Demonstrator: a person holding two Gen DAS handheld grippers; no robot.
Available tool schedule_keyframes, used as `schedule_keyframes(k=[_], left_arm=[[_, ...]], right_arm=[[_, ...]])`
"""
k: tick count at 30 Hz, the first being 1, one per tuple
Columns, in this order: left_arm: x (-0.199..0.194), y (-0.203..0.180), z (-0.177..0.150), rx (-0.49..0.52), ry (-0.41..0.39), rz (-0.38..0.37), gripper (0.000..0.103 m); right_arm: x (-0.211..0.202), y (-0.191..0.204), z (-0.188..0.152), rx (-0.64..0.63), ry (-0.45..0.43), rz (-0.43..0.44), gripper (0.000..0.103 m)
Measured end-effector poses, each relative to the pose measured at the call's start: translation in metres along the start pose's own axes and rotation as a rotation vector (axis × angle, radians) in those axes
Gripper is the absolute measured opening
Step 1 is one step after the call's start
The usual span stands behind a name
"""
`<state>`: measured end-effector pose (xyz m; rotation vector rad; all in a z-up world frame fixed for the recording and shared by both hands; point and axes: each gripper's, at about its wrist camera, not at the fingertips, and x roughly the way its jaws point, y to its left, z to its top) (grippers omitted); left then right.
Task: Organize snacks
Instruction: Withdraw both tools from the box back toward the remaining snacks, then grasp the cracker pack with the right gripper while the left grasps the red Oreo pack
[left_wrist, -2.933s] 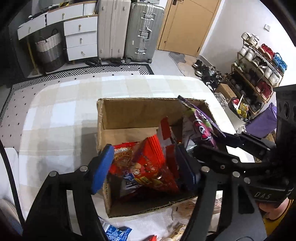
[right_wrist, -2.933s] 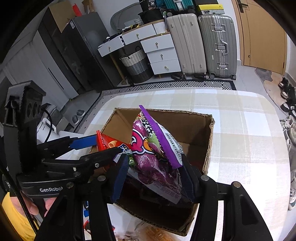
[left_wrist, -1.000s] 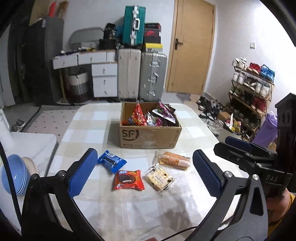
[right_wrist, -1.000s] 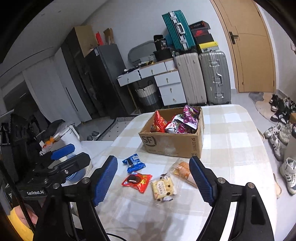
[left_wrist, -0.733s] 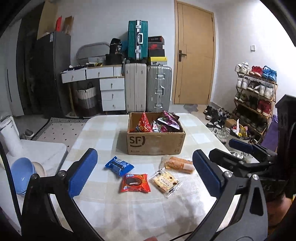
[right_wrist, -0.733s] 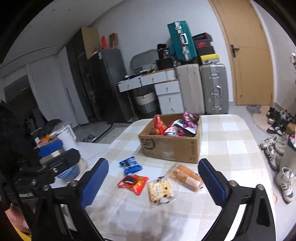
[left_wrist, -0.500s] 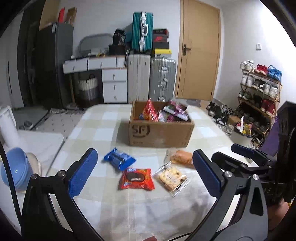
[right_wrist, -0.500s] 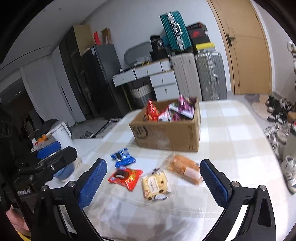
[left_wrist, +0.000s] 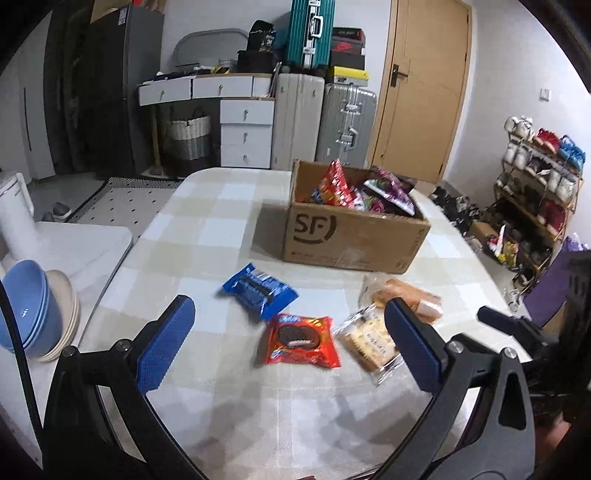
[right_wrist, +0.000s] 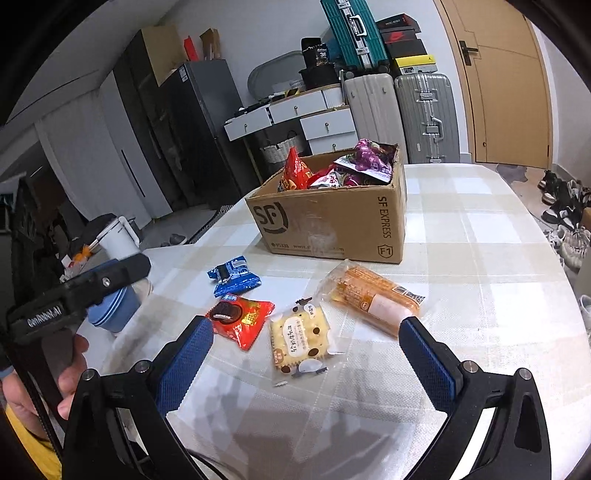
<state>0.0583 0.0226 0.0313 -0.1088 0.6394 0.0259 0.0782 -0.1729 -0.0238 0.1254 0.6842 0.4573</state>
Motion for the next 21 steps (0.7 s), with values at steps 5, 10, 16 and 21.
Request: schedule_keyframes(k=[5, 10, 16, 21], left_arm=[[0.002, -0.003, -0.007, 0.027, 0.011, 0.027, 0.103], [0.002, 0.004, -0.004, 0.034, 0.001, 0.044, 0.103], [0.014, 0.025, 0.002, -0.021, 0.060, 0.000, 0.103], [0.025, 0.036, 0.014, -0.005, 0.048, 0.016, 0.103]], right_arm=[[-0.002, 0.001, 0.001, 0.005, 0.010, 0.005, 0.102], [0.010, 0.004, -0.002, -0.019, 0.053, 0.000, 0.102], [0.024, -0.002, 0.002, -0.012, 0.077, 0.003, 0.102], [0.046, 0.006, 0.000, -0.046, 0.155, 0.018, 0.102]])
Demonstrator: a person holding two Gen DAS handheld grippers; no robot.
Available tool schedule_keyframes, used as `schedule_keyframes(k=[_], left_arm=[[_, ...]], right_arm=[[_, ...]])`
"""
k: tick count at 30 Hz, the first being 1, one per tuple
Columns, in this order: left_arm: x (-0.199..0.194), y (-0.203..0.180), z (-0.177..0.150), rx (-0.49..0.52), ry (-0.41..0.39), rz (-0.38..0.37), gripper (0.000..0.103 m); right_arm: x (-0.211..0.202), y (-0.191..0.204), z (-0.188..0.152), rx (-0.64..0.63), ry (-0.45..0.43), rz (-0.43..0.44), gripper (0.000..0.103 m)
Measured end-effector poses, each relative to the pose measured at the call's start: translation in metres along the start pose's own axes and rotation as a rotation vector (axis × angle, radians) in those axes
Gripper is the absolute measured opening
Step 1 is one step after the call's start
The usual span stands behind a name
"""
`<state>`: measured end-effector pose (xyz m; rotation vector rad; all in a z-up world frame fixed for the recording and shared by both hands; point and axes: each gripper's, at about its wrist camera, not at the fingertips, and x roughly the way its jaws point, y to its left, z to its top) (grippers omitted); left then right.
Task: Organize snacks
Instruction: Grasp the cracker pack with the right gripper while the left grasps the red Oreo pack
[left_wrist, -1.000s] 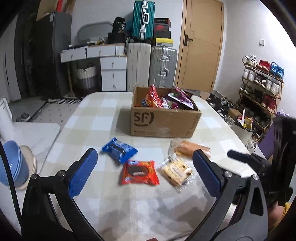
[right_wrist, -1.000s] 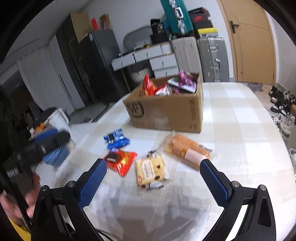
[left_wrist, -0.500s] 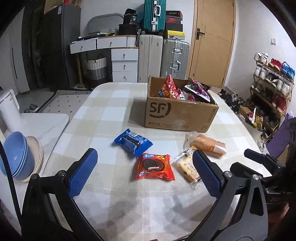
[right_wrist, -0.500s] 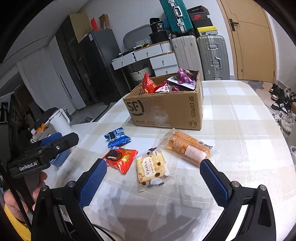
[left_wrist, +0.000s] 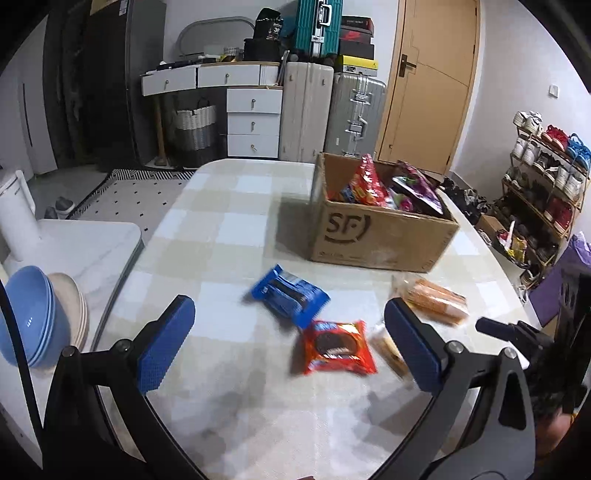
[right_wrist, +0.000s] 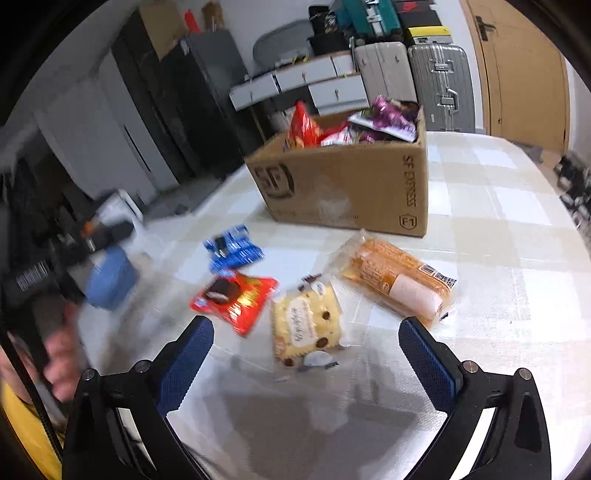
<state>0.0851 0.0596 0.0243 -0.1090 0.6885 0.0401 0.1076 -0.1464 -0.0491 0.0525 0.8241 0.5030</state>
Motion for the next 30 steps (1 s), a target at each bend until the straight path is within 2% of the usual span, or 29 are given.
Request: schedule_keyframes(k=[6, 14, 22, 26, 30], left_arm=[[0.020, 0.008, 0.001, 0.002, 0.046, 0.010, 0.103], [0.034, 0.023, -0.003, -0.074, 0.101, -0.009, 0.103], [0.035, 0.023, -0.004, -0.085, 0.104, -0.002, 0.103], [0.041, 0.022, -0.007, -0.075, 0.126, 0.002, 0.103], [0.053, 0.019, -0.012, -0.079, 0.168, -0.003, 0.102]], right_arm=[[0.032, 0.013, 0.002, -0.100, 0.086, -0.033, 0.102], [0.062, 0.011, 0.007, -0.107, 0.157, -0.078, 0.101], [0.075, 0.022, 0.005, -0.184, 0.180, -0.177, 0.081], [0.071, 0.027, 0.004, -0.205, 0.173, -0.182, 0.059], [0.070, 0.029, 0.003, -0.200, 0.181, -0.169, 0.059]])
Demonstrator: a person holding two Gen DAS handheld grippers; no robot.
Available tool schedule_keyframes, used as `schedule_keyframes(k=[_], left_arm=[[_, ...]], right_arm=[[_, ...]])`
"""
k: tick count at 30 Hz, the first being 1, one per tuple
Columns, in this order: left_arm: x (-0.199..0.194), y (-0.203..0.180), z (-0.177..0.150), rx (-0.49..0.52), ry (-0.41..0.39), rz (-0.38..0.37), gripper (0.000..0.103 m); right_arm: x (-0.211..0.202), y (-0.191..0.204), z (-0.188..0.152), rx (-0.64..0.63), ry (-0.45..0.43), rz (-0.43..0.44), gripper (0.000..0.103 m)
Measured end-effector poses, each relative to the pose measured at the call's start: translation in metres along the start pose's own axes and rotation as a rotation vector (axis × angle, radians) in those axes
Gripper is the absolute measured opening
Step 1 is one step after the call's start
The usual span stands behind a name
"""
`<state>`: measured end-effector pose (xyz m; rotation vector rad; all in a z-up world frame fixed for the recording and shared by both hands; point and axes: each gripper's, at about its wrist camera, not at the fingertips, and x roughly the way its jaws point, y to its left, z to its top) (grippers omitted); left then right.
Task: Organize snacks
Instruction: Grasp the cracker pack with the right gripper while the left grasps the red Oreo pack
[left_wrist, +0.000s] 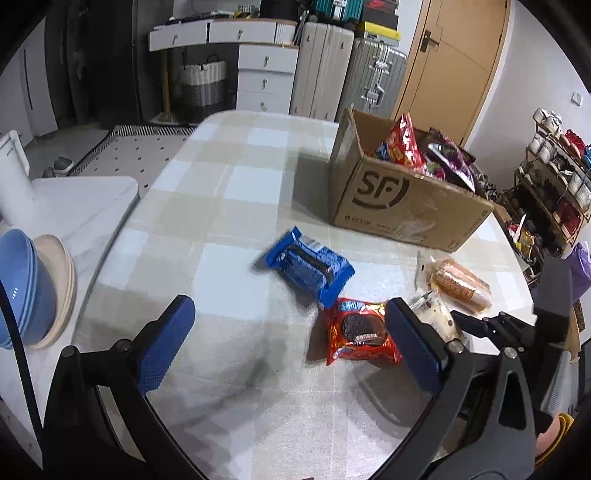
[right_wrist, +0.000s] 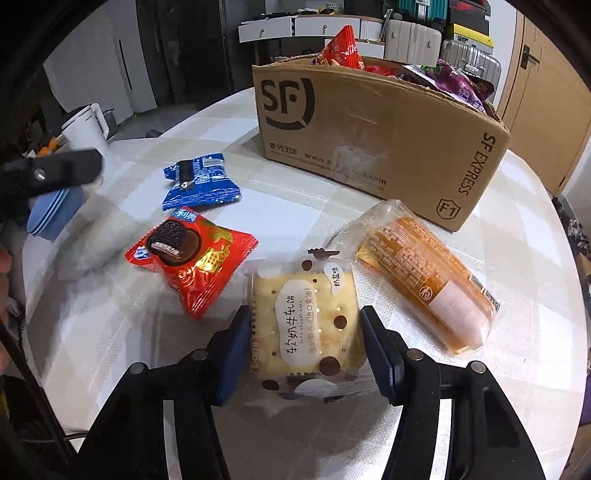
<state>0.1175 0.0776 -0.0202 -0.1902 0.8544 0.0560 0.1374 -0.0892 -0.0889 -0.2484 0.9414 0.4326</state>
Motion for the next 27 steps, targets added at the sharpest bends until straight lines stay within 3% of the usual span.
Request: schedule_keyframes(k=[9, 14, 20, 27], left_arm=[[0.032, -0.026, -0.008, 0.067, 0.072, 0.014, 0.103], [0.055, -0.047, -0.010, 0.098, 0.118, 0.028, 0.103], [0.071, -0.067, -0.011, 0.174, 0.109, 0.125, 0.102], [0.085, -0.081, -0.020, 0.228, 0.151, 0.125, 0.088]], right_arm=[[-0.037, -0.038, -0.008, 0.156, -0.069, 0.093, 0.059], [-0.047, -0.051, -0.014, 0.177, -0.086, 0.107, 0.059], [-0.049, -0.061, -0.019, 0.195, -0.081, 0.137, 0.059], [-0.054, -0.061, -0.018, 0.191, -0.094, 0.150, 0.059]])
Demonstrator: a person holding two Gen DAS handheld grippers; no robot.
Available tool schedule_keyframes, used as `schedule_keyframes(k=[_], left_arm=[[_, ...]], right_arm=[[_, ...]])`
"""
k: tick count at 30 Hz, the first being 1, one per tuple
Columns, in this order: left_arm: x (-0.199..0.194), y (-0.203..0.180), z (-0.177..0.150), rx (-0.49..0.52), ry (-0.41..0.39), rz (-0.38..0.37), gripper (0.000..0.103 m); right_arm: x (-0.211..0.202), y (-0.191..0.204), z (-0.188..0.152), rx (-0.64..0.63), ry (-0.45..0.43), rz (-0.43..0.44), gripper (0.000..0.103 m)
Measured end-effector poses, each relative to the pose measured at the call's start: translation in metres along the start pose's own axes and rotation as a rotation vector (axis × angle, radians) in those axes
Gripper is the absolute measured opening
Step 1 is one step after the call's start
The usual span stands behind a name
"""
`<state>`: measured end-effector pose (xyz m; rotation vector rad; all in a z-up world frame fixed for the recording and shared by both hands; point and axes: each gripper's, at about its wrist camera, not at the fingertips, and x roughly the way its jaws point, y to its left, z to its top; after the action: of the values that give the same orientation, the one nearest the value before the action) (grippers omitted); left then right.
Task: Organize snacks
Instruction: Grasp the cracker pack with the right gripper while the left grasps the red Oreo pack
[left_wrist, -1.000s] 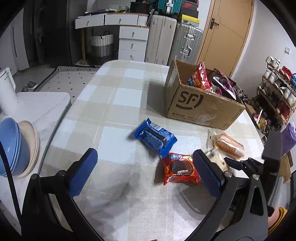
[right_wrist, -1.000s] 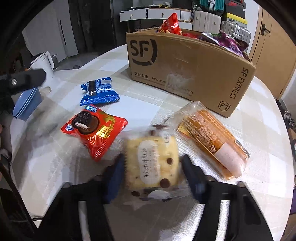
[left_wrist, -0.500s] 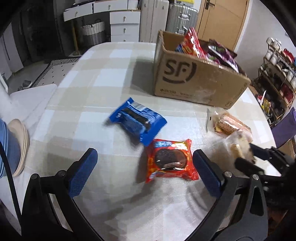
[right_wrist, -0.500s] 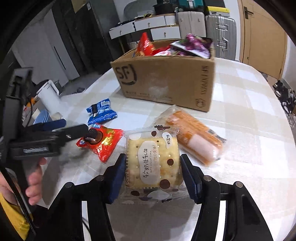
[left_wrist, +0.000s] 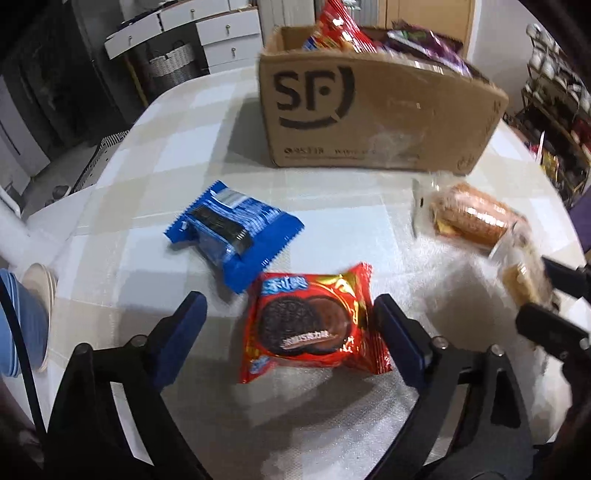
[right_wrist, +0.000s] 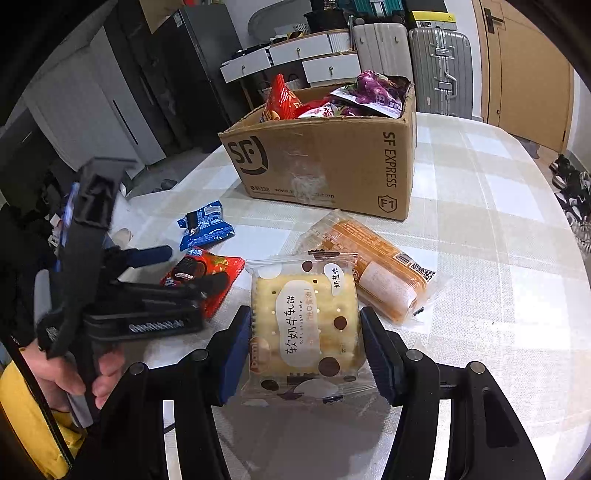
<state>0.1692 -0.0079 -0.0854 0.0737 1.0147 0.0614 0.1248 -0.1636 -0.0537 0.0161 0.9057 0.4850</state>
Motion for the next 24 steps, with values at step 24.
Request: schedule_keyframes(k=[24], left_arm=[[-0.054, 0.020, -0.034, -0.042, -0.059, -0.169, 0.047]], right_arm=[[-0.009, -0.008, -0.008, 0.073, -0.024, 0.033, 0.059]])
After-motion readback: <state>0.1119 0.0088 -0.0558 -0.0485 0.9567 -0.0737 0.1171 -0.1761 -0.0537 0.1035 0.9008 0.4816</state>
